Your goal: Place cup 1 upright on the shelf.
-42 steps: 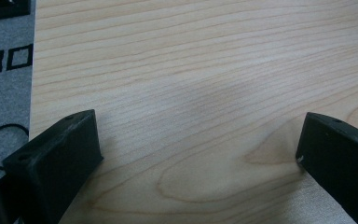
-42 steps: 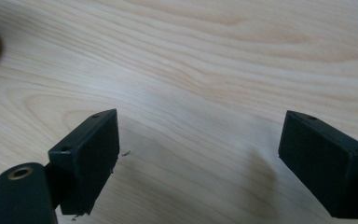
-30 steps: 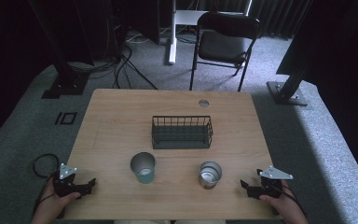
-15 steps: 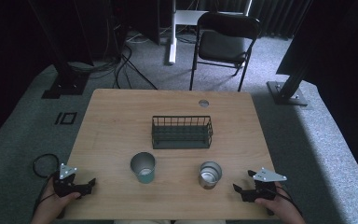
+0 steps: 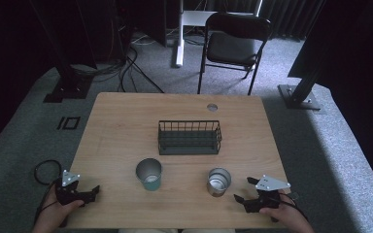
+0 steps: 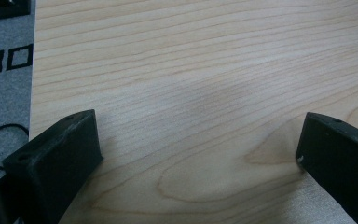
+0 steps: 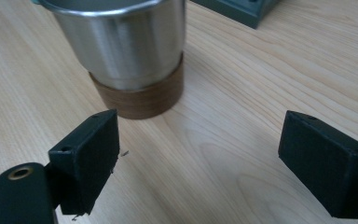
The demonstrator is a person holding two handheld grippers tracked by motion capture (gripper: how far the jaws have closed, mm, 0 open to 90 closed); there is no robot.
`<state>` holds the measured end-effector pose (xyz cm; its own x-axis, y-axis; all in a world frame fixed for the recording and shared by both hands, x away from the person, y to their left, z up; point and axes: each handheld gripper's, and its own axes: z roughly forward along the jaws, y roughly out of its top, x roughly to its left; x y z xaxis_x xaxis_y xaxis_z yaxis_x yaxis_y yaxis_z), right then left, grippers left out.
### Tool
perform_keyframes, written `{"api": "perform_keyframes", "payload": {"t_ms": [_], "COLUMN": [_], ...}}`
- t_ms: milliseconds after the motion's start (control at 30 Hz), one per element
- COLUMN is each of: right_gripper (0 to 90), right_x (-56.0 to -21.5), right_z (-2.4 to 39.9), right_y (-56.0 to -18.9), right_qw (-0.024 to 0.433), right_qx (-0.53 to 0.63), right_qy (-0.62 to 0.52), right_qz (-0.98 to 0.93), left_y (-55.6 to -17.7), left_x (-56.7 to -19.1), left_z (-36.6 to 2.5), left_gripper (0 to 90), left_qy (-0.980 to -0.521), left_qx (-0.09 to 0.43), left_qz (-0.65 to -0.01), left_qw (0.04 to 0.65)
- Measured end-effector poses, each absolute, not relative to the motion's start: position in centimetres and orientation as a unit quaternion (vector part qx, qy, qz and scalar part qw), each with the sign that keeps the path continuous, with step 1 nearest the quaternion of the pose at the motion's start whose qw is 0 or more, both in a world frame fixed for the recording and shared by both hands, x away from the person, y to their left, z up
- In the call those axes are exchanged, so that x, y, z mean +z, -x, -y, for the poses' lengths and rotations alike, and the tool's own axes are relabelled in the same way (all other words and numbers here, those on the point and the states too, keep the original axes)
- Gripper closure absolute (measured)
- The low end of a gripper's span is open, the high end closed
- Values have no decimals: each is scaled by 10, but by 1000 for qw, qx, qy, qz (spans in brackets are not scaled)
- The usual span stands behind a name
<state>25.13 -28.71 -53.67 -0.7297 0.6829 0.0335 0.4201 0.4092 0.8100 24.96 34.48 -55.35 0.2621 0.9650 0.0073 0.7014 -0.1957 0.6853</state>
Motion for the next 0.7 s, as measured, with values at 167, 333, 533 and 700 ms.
{"api": "perform_keyframes", "payload": {"t_ms": [167,333,533,700], "right_gripper": [124,133,133,133], "right_x": [-537,-535,-535,-536], "right_z": [279,271,264,257], "right_y": [-252,-253,-256,-259], "right_qw": [148,143,138,136], "right_qx": [434,444,450,454], "right_qy": [-314,-302,-298,-285], "right_qz": [-832,-832,-831,-833], "left_y": [-250,-250,-250,-250], "left_x": [-554,-554,-553,-554], "left_z": [-345,-345,-345,-345], "left_gripper": [3,3,3,3], "left_qy": [-739,-739,-739,-739], "left_qx": [227,227,226,227], "left_qz": [-564,-564,-563,-564], "left_qw": [291,291,291,291]}}
